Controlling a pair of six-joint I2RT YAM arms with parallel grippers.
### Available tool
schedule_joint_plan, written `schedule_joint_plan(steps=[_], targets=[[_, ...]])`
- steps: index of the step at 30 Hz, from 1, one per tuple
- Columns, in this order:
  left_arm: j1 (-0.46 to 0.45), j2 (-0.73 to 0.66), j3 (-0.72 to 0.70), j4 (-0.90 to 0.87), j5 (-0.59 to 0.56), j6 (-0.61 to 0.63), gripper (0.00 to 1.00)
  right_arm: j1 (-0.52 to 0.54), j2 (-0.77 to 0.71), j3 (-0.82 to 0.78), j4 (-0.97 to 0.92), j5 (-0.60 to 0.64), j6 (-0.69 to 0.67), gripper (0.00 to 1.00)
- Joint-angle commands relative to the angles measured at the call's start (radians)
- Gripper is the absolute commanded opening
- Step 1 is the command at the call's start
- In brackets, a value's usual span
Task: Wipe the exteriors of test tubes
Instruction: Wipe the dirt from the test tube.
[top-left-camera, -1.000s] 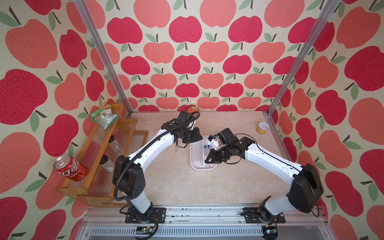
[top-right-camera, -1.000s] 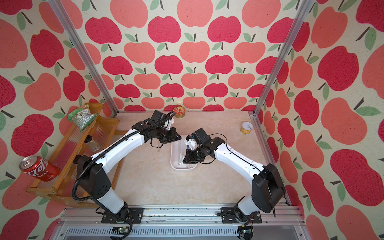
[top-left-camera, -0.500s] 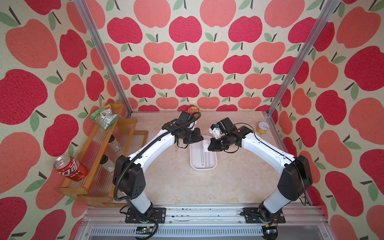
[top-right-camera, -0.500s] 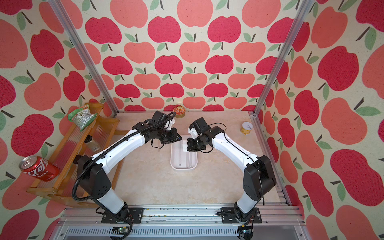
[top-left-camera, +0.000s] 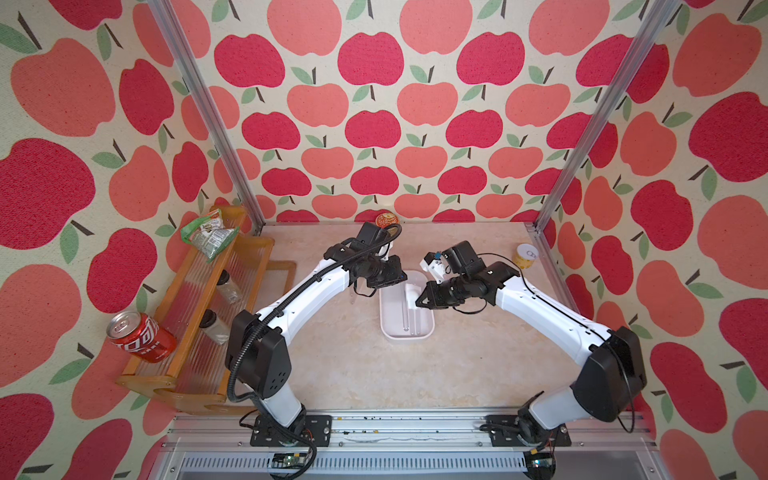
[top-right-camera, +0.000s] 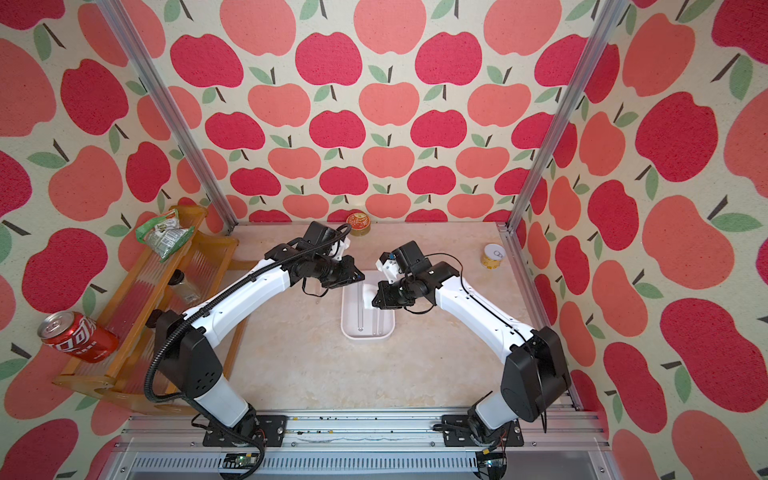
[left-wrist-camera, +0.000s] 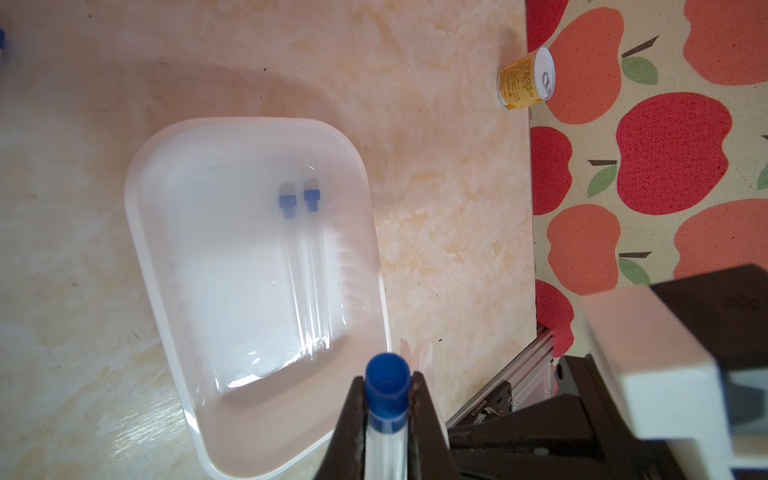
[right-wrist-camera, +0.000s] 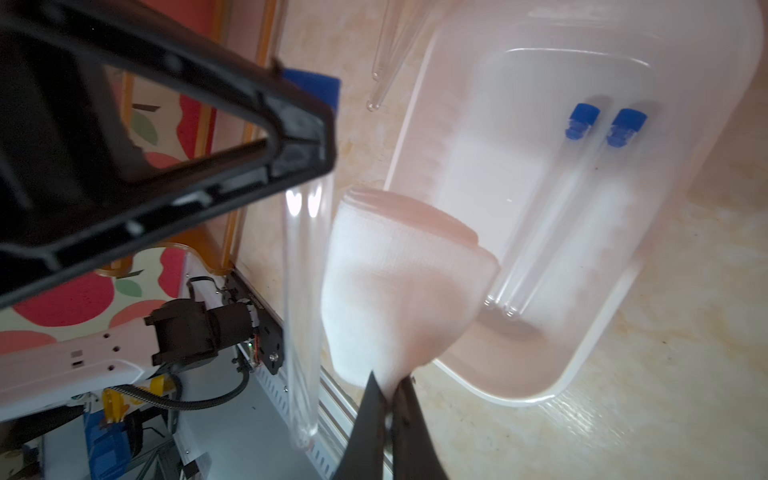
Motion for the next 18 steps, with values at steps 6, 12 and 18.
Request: schedule_joint_plan(steps=[6, 12, 18], targets=[[-0.011, -0.021, -0.016, 0.021, 0.016, -0.006, 0.12, -0.013, 0.012, 0.032, 0.025, -0.084, 0.032, 0.00], [-0.022, -0.018, -0.025, 0.025, 0.018, -0.012, 0.12, -0.018, -0.015, -0.003, 0.095, -0.119, 0.063, 0.00], [-0.041, -0.015, -0.027, 0.028, 0.013, -0.016, 0.12, -0.036, -0.008, 0.005, 0.103, -0.126, 0.069, 0.00]])
